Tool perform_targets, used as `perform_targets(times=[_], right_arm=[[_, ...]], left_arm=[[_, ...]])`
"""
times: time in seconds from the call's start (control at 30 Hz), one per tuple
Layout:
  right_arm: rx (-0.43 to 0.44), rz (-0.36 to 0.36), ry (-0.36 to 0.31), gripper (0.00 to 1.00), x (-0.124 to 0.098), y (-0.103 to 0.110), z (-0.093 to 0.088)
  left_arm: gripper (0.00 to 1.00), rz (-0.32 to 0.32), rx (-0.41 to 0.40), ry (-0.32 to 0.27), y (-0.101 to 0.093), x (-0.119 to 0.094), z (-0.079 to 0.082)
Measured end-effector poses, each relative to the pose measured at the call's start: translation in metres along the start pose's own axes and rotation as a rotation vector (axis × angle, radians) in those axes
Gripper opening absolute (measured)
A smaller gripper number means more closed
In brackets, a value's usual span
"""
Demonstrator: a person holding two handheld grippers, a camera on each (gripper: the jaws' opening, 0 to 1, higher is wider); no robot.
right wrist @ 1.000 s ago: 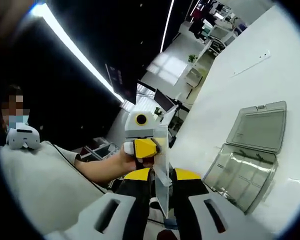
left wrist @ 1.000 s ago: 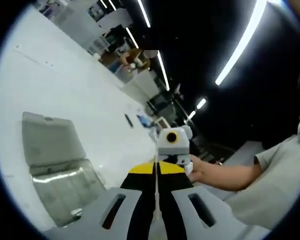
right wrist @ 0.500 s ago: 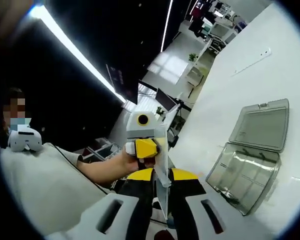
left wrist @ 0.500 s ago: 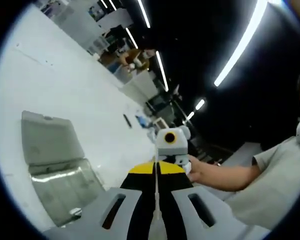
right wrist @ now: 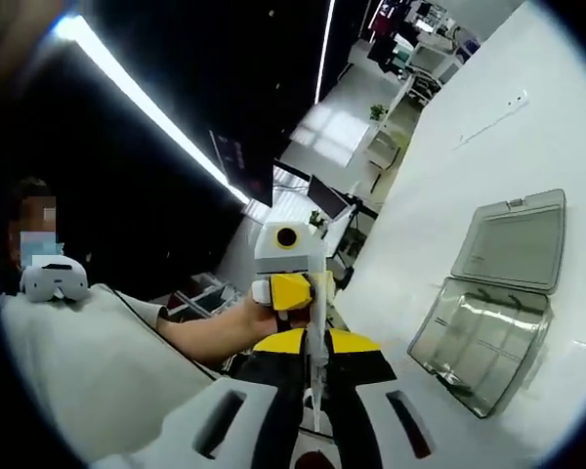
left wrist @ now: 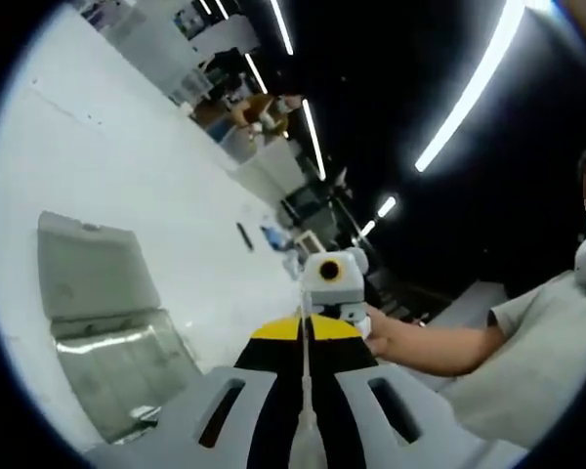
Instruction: Insert the divider into the dual guide fixture by aligning both edges with the guide slots and pushing it downward to the bottom, including one-sided entry, uneven engagement, binding, and posture correction.
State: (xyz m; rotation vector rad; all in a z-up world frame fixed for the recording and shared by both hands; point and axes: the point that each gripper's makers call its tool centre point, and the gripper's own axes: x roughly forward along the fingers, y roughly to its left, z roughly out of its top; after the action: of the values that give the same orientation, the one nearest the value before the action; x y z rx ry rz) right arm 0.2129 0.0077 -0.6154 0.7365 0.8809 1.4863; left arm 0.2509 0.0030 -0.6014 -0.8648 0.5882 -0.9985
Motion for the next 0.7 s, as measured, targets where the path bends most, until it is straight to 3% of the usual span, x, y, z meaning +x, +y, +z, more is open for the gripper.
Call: perform_targets(times=[0.23,0.7], right_arm=[[0.013,0.002,0.004,0.0,0.0022,0.0025,-0.0015],[-0.007,-0.059,0.026,0.0,0.0014,-0.0001,0.001]], left_arm=[[0.0,-0.007,-0.02,-0.005,0.0013,-0.0025,-0.0008],[0.02,0.009,0.011,-0.017,0.0003,-0.002,0.0018]])
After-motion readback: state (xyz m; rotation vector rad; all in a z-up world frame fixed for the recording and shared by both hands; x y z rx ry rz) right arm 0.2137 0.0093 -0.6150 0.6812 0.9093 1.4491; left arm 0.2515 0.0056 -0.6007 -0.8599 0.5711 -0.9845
